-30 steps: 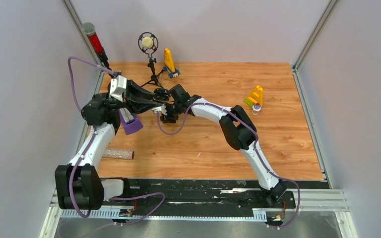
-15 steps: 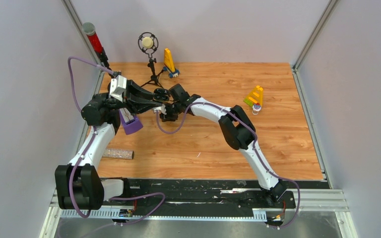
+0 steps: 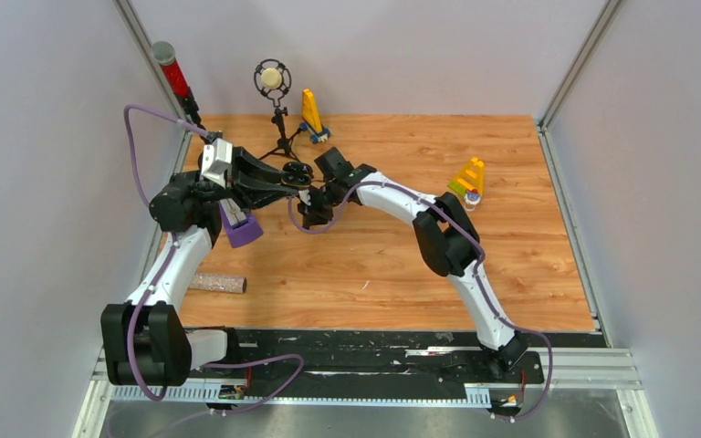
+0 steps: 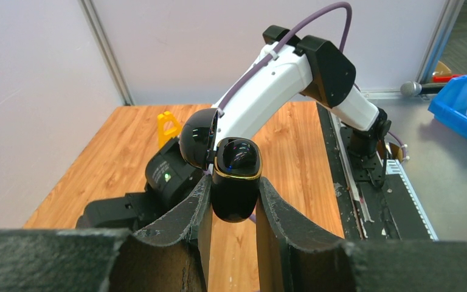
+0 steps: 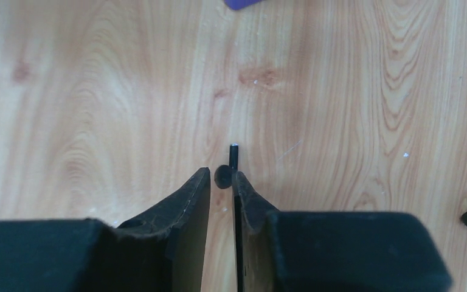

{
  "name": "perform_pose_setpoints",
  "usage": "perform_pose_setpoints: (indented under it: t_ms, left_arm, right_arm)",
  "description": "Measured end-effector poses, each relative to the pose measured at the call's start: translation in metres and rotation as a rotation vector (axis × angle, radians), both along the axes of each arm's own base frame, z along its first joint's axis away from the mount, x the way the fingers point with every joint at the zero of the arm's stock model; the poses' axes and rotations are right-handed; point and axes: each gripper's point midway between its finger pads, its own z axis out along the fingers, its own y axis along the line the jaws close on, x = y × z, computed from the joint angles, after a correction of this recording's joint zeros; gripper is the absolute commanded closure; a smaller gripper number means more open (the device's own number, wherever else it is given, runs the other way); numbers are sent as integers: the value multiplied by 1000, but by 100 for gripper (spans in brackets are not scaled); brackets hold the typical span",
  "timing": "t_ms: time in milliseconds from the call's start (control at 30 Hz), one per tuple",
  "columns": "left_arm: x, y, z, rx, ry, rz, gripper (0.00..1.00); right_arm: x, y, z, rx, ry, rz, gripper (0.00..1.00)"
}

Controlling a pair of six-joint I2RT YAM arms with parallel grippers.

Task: Insert the wireless bluetooth earbuds into the charging case
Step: Pick up the earbud from the center of the board.

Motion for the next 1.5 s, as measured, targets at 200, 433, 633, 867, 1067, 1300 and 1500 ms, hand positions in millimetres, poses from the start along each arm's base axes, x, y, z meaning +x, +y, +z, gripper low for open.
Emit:
perform_pose_setpoints:
  t_ms: [200, 433, 633, 867, 1067, 1300, 1500]
  left_arm:
    - [0, 0, 0, 0, 0, 0, 100]
    - [0, 0, 0, -1, -1, 0, 100]
    - [0, 0, 0, 0, -1, 0, 100]
    - [0, 0, 0, 0, -1, 0, 100]
    - [0, 0, 0, 0, -1, 0, 100]
    - [0, 0, 0, 0, -1, 0, 100]
    - [0, 0, 0, 0, -1, 0, 100]
  right_arm:
    - [-11, -12, 41, 36, 84, -17, 78]
    - [-1, -31, 82, 86, 46, -39, 62]
    - [-6, -27, 43, 27, 107, -56, 59]
    - [-16, -15, 6, -28, 187, -102, 59]
    - [-13, -11, 2, -27, 194, -159, 61]
    - [-7, -9, -4, -47, 209, -257, 62]
    - [-18, -12, -21, -84, 244, -296, 62]
